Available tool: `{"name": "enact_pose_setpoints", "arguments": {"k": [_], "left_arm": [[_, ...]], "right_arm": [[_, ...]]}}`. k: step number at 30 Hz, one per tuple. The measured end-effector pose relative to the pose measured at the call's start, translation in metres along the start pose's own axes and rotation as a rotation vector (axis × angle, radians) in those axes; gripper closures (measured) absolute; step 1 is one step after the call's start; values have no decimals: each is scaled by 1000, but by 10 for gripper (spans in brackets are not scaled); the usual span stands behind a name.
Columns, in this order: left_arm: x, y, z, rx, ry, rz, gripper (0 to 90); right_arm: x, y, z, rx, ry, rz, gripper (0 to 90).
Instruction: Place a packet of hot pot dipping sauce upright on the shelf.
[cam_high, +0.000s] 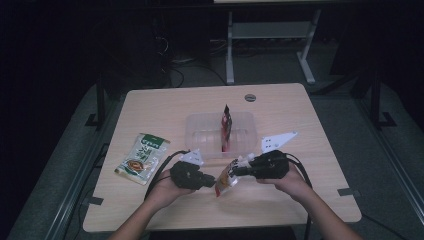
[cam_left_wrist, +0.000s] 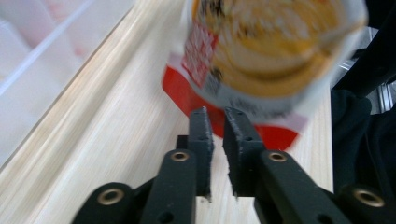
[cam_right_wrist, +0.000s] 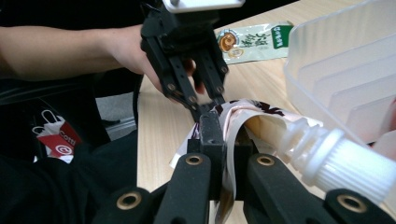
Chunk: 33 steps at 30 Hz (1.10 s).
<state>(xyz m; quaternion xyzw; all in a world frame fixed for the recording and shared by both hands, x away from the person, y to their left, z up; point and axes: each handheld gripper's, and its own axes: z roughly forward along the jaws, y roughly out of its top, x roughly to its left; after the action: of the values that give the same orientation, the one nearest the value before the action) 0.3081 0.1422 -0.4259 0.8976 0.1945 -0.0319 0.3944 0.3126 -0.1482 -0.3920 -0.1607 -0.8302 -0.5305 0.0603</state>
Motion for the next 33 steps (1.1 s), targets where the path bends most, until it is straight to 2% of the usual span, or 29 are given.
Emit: {"name": "enact_pose_setpoints", "arguments": {"k": [3,5,6,7,11,20,21,24,28,29,33], "left_arm": [[0,-6,-13,-12,22,-18,680],[-1,-8,-14,-19,21,-34,622],[-1,-11,-16,-20,19,-46,622],[-1,-15,-17,-14,18,-51,562],[-4,-23,-20,-21,18,-70,465],[-8,-39,-33,-13,30,-69,401],[-8,-43,-34,-12,31,-73,372],[-4,-45,-34,-21,38,-84,358],[-2,-46,-35,-24,38,-89,357],[-2,-46,-35,-25,38,-93,357],[-1,-46,-36,-26,36,-97,357]], "right_arm": [[-2,7,-8,-1,-21,-21,889],[-3,9,-10,0,-26,-27,889],[-4,11,-12,0,-31,-31,889],[-7,16,-17,1,-43,-43,889],[-12,23,-25,-7,-64,-53,889],[-28,38,-44,-27,-114,-66,888],[-34,42,-48,-34,-129,-60,888],[-43,47,-53,-45,-148,-58,888],[-53,52,-57,-46,-169,-49,888],[-60,54,-58,-43,-181,-45,888],[-74,56,-60,-40,-198,-25,887]]}}
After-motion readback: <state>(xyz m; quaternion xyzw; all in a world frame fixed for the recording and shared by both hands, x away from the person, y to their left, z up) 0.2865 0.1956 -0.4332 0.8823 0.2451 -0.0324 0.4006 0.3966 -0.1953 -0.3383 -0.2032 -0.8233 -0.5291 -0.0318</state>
